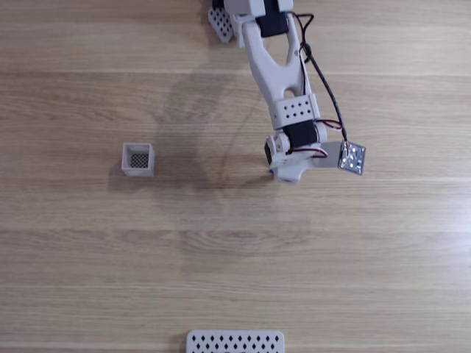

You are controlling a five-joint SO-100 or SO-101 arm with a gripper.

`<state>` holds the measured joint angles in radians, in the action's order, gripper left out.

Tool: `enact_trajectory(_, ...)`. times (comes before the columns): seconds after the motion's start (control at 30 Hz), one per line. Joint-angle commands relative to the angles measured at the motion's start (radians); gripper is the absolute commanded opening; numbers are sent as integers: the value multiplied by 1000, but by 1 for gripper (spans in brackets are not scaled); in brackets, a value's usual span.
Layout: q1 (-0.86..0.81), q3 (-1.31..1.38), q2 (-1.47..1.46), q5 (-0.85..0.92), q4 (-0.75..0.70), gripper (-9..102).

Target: Grasp a peg and put it in the crate.

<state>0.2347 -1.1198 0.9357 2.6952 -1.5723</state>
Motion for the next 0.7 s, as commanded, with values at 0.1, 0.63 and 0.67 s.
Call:
enact_trajectory(0.1, -75, -64, 265, -173, 130, -1)
enact_trajectory(0.63, -592, -851, 1008, -204, 884, -1)
enact_trajectory(0.67, -632, -893, 1032, -202, 920, -1)
